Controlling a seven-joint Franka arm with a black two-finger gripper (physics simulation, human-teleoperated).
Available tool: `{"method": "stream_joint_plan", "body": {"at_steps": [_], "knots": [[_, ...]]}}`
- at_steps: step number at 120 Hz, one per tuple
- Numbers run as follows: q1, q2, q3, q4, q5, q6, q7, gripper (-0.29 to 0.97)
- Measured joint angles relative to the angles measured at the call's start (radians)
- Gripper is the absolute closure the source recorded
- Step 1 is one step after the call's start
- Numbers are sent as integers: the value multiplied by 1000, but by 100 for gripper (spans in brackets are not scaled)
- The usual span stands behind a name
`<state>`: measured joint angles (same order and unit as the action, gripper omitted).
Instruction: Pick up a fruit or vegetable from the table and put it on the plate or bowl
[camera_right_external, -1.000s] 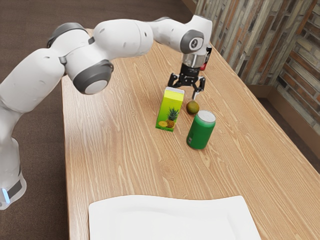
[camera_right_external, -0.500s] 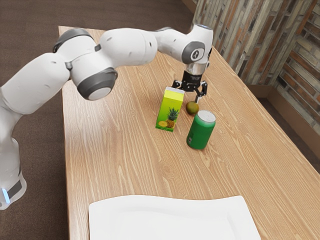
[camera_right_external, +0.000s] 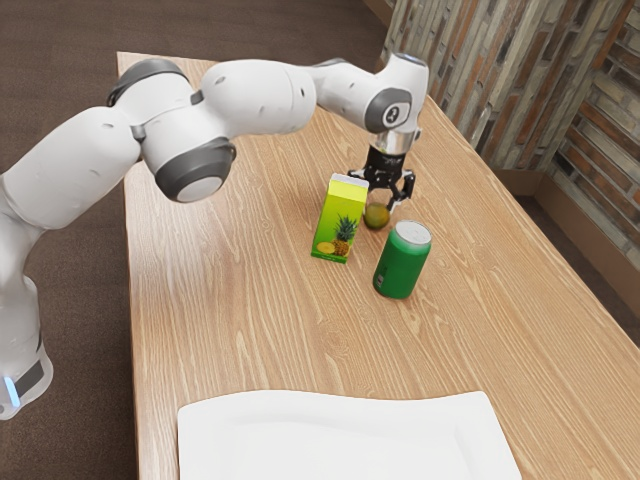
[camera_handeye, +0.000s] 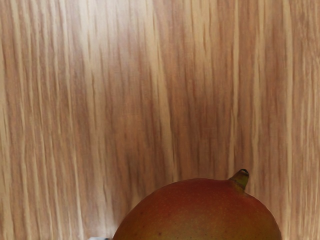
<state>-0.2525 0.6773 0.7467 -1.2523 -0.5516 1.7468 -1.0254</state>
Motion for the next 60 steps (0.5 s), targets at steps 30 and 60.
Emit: {"method": "stream_joint_plan", "body": {"at_steps": [30,60], "knots": [[-3,8,-2,2,-1,7,6,40],[-11,-17,12,9,-5,11,12,50]]}}
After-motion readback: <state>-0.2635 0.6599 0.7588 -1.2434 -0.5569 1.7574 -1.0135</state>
